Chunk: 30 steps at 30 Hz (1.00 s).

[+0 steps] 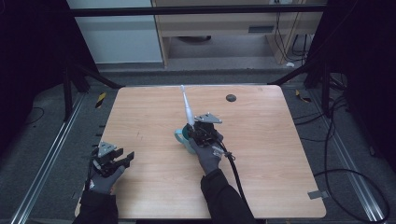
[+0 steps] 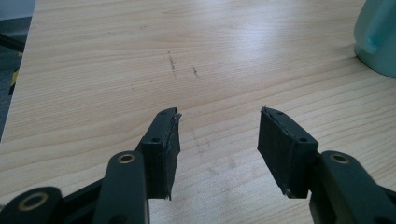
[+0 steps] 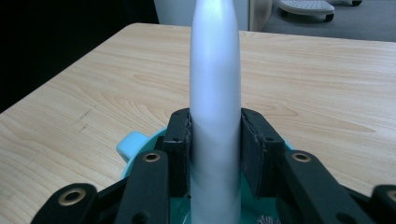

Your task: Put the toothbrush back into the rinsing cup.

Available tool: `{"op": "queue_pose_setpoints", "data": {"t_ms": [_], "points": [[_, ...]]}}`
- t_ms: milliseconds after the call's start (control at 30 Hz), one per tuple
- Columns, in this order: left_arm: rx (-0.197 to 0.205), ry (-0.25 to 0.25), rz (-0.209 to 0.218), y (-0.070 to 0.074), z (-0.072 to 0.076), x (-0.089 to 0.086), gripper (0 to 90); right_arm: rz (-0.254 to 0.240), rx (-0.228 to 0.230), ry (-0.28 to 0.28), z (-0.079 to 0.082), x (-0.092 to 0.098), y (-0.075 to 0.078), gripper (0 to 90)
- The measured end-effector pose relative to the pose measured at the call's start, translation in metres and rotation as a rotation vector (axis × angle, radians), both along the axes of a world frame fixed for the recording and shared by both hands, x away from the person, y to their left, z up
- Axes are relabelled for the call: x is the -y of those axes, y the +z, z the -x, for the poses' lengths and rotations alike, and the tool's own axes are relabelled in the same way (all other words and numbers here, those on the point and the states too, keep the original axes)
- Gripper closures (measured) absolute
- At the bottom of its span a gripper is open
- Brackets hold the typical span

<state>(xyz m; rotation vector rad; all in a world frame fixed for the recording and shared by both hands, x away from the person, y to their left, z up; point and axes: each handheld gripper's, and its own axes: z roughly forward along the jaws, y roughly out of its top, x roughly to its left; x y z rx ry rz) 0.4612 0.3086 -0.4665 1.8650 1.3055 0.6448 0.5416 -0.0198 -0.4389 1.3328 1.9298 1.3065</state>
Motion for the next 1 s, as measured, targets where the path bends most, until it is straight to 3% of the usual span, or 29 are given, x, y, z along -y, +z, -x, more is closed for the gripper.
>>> {"op": "queue_pose_setpoints", "data": {"t_ms": [233, 367, 400, 467, 500, 567, 633, 667, 800, 833, 900, 1000], "points": [[-0.001, 0.0, 0.0, 0.0, 0.0, 0.0, 47.7, -0.012, 0.037, 0.003, 0.005, 0.003, 0.009, 62.1], [-0.001, 0.0, 0.001, 0.0, 0.0, 0.0, 47.7, -0.02, 0.068, 0.016, 0.011, 0.006, 0.017, 53.8], [-0.003, 0.0, 0.002, 0.0, 0.0, 0.0, 47.7, -0.012, 0.098, 0.029, 0.017, 0.01, 0.024, 47.2], [-0.003, -0.001, 0.001, 0.0, 0.001, 0.0, 47.7, -0.013, 0.114, 0.05, 0.024, 0.017, 0.031, 38.5], [-0.003, -0.001, 0.001, 0.0, 0.001, 0.0, 47.7, -0.013, 0.114, 0.05, 0.024, 0.017, 0.031, 38.5], [-0.003, -0.005, 0.0, 0.0, 0.001, 0.0, 47.6, -0.018, 0.115, 0.092, 0.035, 0.035, 0.037, 29.7], [-0.004, -0.008, -0.001, 0.0, 0.001, 0.001, 47.6, -0.014, 0.108, 0.102, 0.038, 0.042, 0.037, 27.9], [-0.004, -0.007, 0.0, 0.0, 0.001, 0.001, 47.4, 0.012, 0.1, 0.106, 0.047, 0.06, 0.035, 25.2], [-0.011, -0.01, -0.004, -0.002, 0.001, 0.001, 47.0, 0.045, 0.068, 0.102, 0.059, 0.095, 0.027, 22.1], [-0.012, -0.012, -0.004, -0.002, 0.001, 0.001, 47.0, 0.045, 0.068, 0.102, 0.059, 0.095, 0.027, 22.1], [-0.014, -0.017, -0.009, -0.003, 0.001, 0.002, 46.4, 0.07, 0.049, 0.088, 0.068, 0.12, 0.019, 19.9], [-0.018, -0.019, -0.015, -0.004, 0.0, 0.002, 45.6, 0.094, 0.046, 0.064, 0.075, 0.136, 0.013, 19.2]]}}
